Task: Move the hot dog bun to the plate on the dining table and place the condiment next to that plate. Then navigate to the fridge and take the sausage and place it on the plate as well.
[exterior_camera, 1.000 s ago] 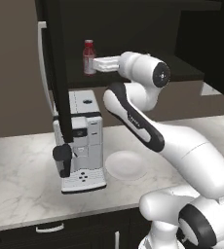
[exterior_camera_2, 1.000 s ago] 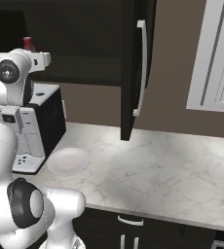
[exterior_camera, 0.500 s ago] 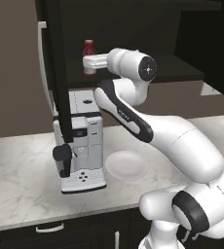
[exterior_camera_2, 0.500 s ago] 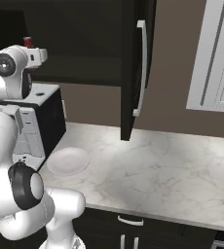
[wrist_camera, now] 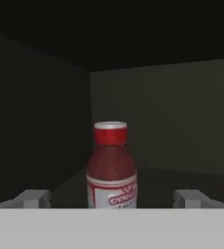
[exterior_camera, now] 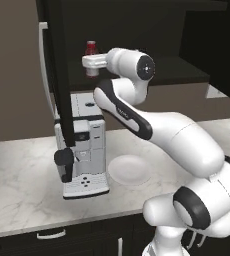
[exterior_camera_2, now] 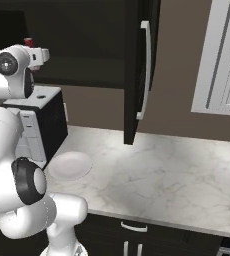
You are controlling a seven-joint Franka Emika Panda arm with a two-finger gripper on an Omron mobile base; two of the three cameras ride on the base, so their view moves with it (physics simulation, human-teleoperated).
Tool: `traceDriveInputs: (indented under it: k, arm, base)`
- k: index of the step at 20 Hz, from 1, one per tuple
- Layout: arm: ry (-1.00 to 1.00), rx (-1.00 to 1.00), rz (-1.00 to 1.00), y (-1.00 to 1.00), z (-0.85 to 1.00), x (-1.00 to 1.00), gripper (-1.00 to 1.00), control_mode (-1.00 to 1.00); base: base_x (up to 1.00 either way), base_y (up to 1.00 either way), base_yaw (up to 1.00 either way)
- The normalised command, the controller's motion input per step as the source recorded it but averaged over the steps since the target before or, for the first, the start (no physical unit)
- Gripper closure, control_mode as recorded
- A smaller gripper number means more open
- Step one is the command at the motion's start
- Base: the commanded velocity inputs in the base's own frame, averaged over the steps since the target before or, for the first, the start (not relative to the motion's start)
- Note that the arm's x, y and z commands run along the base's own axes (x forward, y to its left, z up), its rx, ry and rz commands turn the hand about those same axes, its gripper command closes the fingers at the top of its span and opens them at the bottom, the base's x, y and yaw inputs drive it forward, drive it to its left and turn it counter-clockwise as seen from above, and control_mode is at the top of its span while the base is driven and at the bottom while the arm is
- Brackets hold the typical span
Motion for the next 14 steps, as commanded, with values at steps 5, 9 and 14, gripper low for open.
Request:
traceDriveInputs:
  k: [5, 9, 14]
  arm:
    - [0.02, 0.0, 0.0, 0.06, 0.0, 0.25, -1.0, -1.0]
    - [0.0, 0.0, 0.0, 0.11, -0.02, 0.18, -1.0, -1.0]
    - [0.0, 0.0, 0.0, 0.1, 0.0, 0.17, -1.0, -1.0]
  base:
    - [0.0, 0.0, 0.0]
    - [0.0, 0.0, 0.0]
    - [0.0, 0.0, 0.0]
